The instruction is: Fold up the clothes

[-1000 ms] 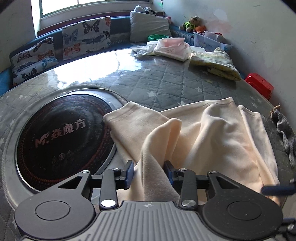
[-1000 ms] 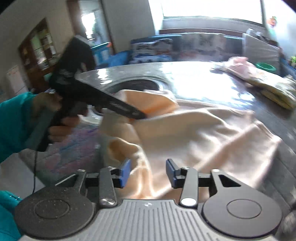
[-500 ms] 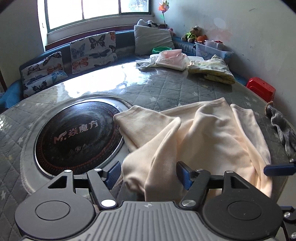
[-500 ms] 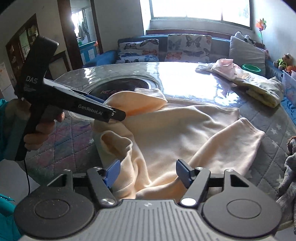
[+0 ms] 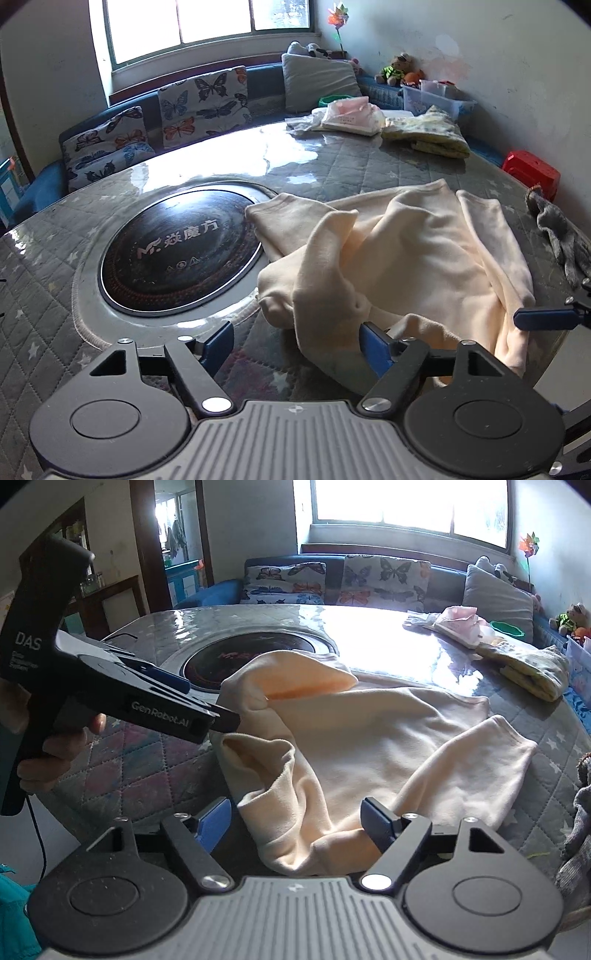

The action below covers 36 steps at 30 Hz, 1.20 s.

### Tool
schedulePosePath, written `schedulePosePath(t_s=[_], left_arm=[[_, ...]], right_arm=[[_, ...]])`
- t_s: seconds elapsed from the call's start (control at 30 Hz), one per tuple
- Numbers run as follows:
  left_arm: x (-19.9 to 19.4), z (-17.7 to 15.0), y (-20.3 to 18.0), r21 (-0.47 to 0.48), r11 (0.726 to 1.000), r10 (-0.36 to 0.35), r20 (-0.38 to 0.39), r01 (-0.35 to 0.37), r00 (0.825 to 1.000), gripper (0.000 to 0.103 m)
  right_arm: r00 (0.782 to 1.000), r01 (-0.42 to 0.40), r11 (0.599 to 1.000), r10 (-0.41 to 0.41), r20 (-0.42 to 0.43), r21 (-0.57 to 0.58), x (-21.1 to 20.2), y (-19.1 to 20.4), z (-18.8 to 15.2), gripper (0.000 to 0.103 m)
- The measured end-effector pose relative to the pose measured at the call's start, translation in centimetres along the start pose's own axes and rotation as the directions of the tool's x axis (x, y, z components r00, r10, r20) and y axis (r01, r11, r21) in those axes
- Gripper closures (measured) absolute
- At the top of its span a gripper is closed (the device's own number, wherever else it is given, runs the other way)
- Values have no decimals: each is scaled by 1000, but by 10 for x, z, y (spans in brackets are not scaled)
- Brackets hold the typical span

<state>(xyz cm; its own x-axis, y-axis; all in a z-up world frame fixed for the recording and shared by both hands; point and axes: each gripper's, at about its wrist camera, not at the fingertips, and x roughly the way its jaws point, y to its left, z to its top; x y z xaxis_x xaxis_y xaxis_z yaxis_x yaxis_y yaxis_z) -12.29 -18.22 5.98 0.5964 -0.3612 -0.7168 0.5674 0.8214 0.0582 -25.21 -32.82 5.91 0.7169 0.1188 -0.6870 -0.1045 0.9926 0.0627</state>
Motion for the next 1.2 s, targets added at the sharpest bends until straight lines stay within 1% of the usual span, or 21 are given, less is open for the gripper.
schedulePosePath(t_s=[0.27,0.4,0.53,0.67,0.83,0.9,0.97,1.03,1.07,1.13,1.2], left_arm=[[7,17,5,-9,1000,-8,12,8,1000,23],[20,25,9,-22,1000,-17,-1,16,1000,23],[34,30,14,-34,998,-48,-15,47,999,23],[42,40,24,-84,992,-100,-28,98,995,23],[45,57,43,-158,976,-148,1,147,989,23],[49,65,50,-183,972,-149,7,148,989,24],[60,73,54,-194,972,-136,-1,133,991,24],[73,78,56,-195,973,-129,-14,124,991,33],[81,80,57,-194,974,-124,-22,117,992,36],[97,81,59,-190,976,-119,-41,109,992,49],[111,80,60,-188,975,-130,-59,117,990,53]], right_arm=[[1000,5,1000,-4,19,-17,-2,-2,15,24],[1000,16,1000,-16,16,-2,6,-10,24,24],[999,30,999,-31,13,30,20,-29,35,24],[999,47,997,-47,9,58,36,-46,46,24],[997,70,992,-71,3,101,56,-68,54,24],[998,68,990,-68,-7,120,64,-77,55,24],[997,76,990,-75,-16,121,69,-82,55,24],[997,82,989,-79,-25,126,74,-87,54,24],[997,80,988,-76,-29,133,77,-89,53,24],[997,77,987,-72,-36,142,80,-93,52,24],[997,75,987,-70,-40,144,83,-95,50,24]])
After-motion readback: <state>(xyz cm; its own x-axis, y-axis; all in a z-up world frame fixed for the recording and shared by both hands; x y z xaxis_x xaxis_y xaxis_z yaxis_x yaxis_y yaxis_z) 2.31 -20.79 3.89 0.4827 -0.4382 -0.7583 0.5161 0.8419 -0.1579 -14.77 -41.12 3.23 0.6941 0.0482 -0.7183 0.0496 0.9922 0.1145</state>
